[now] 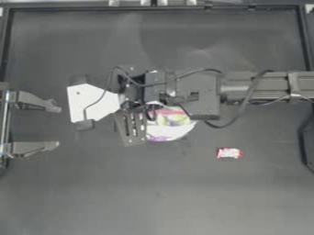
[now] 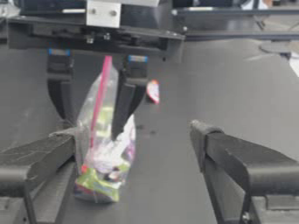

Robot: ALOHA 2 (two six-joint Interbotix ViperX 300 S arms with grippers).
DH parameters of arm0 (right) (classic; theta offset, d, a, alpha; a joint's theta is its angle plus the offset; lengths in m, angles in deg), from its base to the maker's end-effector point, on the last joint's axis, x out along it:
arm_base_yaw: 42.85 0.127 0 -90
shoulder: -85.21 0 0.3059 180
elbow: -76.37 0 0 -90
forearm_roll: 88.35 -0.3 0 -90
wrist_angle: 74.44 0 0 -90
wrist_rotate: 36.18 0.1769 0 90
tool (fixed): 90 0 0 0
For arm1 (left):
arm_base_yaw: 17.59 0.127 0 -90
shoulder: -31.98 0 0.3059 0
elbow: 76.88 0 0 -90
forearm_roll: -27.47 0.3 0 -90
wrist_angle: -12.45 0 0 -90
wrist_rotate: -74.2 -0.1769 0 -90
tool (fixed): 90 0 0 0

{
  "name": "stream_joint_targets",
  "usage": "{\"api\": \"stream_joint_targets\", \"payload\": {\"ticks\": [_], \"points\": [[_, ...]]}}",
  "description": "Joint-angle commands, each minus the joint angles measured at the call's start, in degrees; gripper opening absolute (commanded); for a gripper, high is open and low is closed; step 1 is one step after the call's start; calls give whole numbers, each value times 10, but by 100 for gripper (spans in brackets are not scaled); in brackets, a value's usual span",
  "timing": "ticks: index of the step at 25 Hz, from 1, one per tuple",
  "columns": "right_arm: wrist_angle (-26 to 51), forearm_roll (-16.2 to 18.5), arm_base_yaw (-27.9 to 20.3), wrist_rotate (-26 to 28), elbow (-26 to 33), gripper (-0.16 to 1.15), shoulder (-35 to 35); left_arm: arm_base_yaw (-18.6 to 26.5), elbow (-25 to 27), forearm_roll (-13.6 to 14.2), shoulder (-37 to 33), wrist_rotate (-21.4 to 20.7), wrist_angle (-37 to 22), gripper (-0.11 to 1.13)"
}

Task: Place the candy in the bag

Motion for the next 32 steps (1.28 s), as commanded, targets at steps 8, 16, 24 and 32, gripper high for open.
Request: {"api": "stream_joint_targets", "payload": {"ticks": [8,16,24,32], "points": [[11,-1,2,-3,17,80,-9,2,-7,0,1,1,3,99],[13,0,2,-3,18,70,-9,1,-6,0,1,1,2,99],[13,4,3,-2,18,56,-9,1,-6,-1,1,1,2,99],[12,4,2,-1,17,36,-10,1,-5,0,2,1,-7,99]]}}
